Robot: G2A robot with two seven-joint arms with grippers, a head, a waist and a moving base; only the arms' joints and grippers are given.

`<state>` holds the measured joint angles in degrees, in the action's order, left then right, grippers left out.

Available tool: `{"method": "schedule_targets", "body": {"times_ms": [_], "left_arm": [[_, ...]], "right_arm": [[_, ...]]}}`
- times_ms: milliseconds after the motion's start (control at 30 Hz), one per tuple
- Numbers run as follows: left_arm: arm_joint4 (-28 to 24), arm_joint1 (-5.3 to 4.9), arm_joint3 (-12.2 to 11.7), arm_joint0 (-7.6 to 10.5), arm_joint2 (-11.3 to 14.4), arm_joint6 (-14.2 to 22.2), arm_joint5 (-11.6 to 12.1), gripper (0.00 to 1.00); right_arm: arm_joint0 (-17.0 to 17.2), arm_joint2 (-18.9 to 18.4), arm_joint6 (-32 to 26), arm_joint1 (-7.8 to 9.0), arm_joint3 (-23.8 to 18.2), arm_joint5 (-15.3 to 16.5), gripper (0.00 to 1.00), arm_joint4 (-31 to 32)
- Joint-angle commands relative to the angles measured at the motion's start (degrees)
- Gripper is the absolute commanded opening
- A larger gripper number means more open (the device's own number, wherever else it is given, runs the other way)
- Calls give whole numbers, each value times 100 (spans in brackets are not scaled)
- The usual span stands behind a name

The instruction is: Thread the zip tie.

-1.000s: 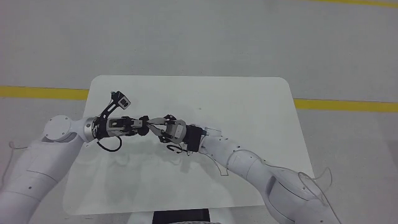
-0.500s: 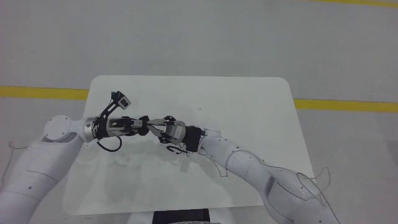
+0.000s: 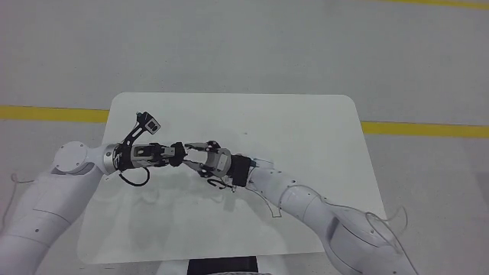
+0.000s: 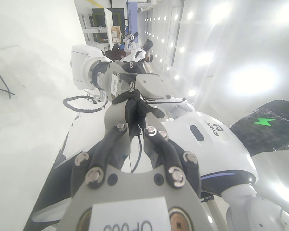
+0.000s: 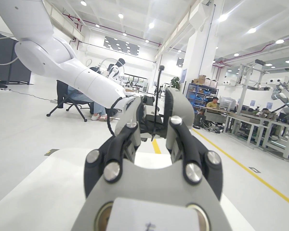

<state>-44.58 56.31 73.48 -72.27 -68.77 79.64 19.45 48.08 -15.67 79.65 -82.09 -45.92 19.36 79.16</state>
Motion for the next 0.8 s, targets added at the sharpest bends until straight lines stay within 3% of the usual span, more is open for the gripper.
{"method": "schedule_targets", "body": {"times_ms": [0, 333, 767], "left_arm": [[0, 0, 0, 0, 0, 0, 0, 0], [0, 0, 0, 0, 0, 0, 0, 0], [0, 0, 0, 0, 0, 0, 0, 0]], "right_arm": [[62, -88, -1, 52, -60, -59, 100, 86], [425, -548, -100, 440, -377, -600, 100, 724], [432, -569, -126, 454, -382, -642, 100, 751]]}}
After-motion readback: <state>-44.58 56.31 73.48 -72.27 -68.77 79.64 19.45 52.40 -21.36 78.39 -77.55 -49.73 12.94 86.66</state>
